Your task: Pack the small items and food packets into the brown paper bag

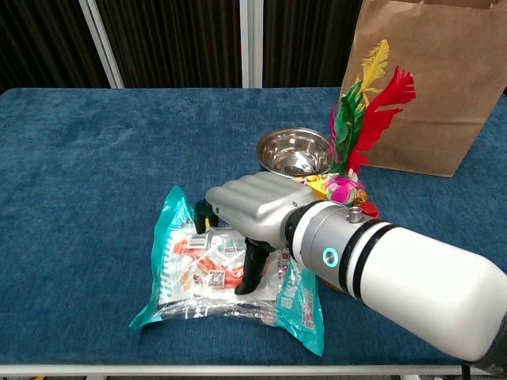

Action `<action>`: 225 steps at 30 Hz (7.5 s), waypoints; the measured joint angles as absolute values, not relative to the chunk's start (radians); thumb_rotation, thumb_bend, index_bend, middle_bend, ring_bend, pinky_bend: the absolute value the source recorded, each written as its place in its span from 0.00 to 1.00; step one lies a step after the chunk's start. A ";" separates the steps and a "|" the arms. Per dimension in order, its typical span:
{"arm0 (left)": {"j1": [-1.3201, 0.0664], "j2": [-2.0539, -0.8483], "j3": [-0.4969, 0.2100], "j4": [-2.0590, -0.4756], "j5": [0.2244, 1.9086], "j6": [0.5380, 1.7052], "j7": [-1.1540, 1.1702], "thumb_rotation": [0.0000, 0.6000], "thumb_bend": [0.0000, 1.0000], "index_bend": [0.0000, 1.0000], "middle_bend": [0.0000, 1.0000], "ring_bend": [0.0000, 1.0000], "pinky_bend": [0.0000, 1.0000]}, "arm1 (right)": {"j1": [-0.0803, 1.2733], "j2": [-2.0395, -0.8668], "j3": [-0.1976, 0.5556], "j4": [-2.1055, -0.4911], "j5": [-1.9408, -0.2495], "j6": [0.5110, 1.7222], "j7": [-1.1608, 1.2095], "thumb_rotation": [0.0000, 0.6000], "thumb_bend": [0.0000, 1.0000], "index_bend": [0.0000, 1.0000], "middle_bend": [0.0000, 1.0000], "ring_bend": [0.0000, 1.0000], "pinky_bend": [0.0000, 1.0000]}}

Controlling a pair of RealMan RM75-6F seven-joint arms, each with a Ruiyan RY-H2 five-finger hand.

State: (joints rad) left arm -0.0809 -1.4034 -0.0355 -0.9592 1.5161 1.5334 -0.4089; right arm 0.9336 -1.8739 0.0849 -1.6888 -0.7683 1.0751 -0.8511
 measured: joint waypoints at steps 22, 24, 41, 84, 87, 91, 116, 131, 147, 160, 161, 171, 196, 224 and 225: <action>-0.087 -1.392 -0.041 -1.038 1.519 1.533 -0.352 1.00 0.14 0.09 0.06 0.00 0.12 | 0.901 -1.865 0.149 -1.665 -0.970 1.149 -0.775 1.00 0.41 0.58 0.55 0.50 0.68; -0.086 -1.385 -0.042 -1.058 1.517 1.535 -0.342 1.00 0.14 0.09 0.06 0.00 0.12 | 0.902 -1.863 0.167 -1.666 -0.988 1.154 -0.765 1.00 0.42 0.58 0.55 0.50 0.68; -0.112 -1.417 -0.059 -1.001 1.501 1.501 -0.361 1.00 0.14 0.09 0.06 0.00 0.12 | 0.911 -1.822 0.263 -1.670 -1.092 1.186 -0.710 1.00 0.48 0.63 0.59 0.54 0.72; -0.114 -1.408 -0.055 -1.003 1.515 1.515 -0.360 1.00 0.14 0.09 0.06 0.00 0.12 | 0.981 -1.571 0.518 -1.817 -1.243 1.265 -0.825 1.00 0.48 0.65 0.61 0.55 0.73; -0.119 -1.405 -0.058 -1.012 1.514 1.512 -0.351 1.00 0.14 0.09 0.06 0.00 0.12 | 1.000 -1.520 0.570 -1.827 -1.236 1.261 -0.851 1.00 0.48 0.65 0.61 0.55 0.73; -0.122 -1.399 -0.060 -1.024 1.513 1.509 -0.344 1.00 0.14 0.09 0.06 0.00 0.12 | 1.012 -1.444 0.624 -1.841 -1.228 1.266 -0.887 1.00 0.48 0.66 0.61 0.55 0.73; -0.146 -1.393 -0.063 -1.069 1.514 1.491 -0.301 1.00 0.14 0.09 0.06 0.00 0.12 | 0.838 -1.162 0.596 -1.757 -1.222 1.398 -0.746 1.00 0.48 0.66 0.61 0.55 0.73; -0.147 -1.390 -0.062 -1.075 1.507 1.486 -0.290 1.00 0.14 0.09 0.06 0.00 0.12 | 0.811 -1.234 0.513 -1.647 -1.192 1.434 -0.668 1.00 0.48 0.66 0.61 0.55 0.73; -0.143 -1.393 -0.059 -1.068 1.505 1.488 -0.290 1.00 0.14 0.09 0.06 0.00 0.12 | 0.786 -1.352 0.467 -1.560 -1.170 1.465 -0.554 1.00 0.48 0.66 0.60 0.55 0.73; -0.139 -1.396 -0.055 -1.053 1.506 1.490 -0.307 1.00 0.14 0.09 0.06 0.00 0.12 | 0.788 -1.442 0.479 -1.498 -1.142 1.492 -0.501 1.00 0.28 0.56 0.54 0.51 0.66; -0.140 -1.397 -0.056 -1.053 1.506 1.490 -0.307 1.00 0.14 0.09 0.06 0.00 0.12 | 0.786 -1.440 0.479 -1.504 -1.130 1.484 -0.502 1.00 0.22 0.52 0.52 0.49 0.63; -0.136 -1.395 -0.052 -1.048 1.511 1.495 -0.312 1.00 0.14 0.09 0.06 0.00 0.12 | 0.766 -1.390 0.474 -1.558 -1.075 1.409 -0.504 1.00 0.00 0.34 0.38 0.29 0.49; -0.145 -1.391 -0.059 -1.071 1.506 1.488 -0.301 1.00 0.14 0.09 0.06 0.00 0.12 | 0.728 -1.277 0.492 -1.712 -1.233 1.492 -0.449 1.00 0.00 0.30 0.35 0.23 0.36; -0.142 -1.379 -0.045 -1.096 1.528 1.502 -0.293 1.00 0.14 0.09 0.06 0.00 0.12 | 0.179 -1.187 0.041 -1.597 -1.427 1.636 -0.220 1.00 0.00 0.26 0.27 0.10 0.12; -0.142 -1.377 -0.045 -1.100 1.529 1.503 -0.291 1.00 0.14 0.09 0.06 0.00 0.12 | 0.176 -1.198 0.039 -1.573 -1.426 1.625 -0.205 1.00 0.00 0.25 0.27 0.10 0.12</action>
State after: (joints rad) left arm -0.1419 -1.3772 -0.0446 -1.0995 1.5286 1.5031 -0.2911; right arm 0.1758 -1.1979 0.0392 -1.5726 -1.4264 1.6248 -0.2052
